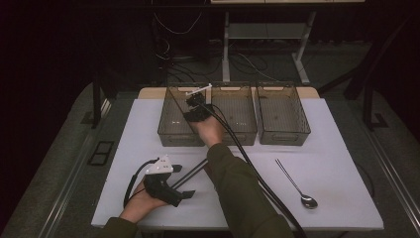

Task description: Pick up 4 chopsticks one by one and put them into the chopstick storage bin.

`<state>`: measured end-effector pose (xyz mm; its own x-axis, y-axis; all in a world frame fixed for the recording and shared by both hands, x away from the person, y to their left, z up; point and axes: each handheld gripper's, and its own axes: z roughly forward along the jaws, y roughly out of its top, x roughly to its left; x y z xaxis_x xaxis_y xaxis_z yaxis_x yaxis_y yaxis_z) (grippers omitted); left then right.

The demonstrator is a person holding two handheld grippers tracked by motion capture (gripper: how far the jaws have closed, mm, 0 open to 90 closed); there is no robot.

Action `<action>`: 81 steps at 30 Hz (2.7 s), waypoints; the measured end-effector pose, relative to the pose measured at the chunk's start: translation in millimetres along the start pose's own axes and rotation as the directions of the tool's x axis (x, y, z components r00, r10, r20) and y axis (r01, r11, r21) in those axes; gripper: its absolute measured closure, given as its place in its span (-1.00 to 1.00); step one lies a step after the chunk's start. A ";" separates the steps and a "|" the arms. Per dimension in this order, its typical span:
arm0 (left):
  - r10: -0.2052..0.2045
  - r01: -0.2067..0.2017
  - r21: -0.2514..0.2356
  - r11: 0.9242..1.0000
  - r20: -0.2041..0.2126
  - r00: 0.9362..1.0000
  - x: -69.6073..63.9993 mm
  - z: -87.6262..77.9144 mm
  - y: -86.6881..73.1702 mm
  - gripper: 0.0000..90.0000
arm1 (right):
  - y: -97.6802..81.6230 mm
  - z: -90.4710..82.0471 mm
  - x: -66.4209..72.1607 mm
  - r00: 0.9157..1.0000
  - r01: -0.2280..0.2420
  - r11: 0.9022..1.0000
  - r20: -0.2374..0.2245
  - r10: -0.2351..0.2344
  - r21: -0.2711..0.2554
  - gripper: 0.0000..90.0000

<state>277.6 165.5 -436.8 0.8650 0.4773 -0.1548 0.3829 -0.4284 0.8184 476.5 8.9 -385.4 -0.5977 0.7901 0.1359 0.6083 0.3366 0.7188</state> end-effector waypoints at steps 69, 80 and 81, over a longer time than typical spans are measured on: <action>-0.019 0.019 -0.002 1.000 -0.001 1.000 -1.4 1.8 -1.3 -1.00 | -179.2 -198.5 -78.5 0.990 0.106 0.994 -0.095 -0.108 -0.018 -0.64; -0.007 0.007 0.009 1.000 -0.005 1.000 -1.6 1.1 -1.2 -1.00 | -219.0 -218.6 -79.2 0.991 0.099 0.995 -0.091 -0.096 0.029 -0.59; -0.006 0.006 0.010 1.000 -0.005 1.000 -1.7 1.1 -1.3 -1.00 | -222.6 -221.0 -78.9 0.991 0.100 0.995 -0.088 -0.097 0.031 -0.53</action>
<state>276.0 164.5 -438.2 0.8610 0.4838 -0.1567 0.3911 -0.4330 0.8122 272.8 -241.5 -405.4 -0.6973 0.7058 0.1252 0.5618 0.4296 0.7070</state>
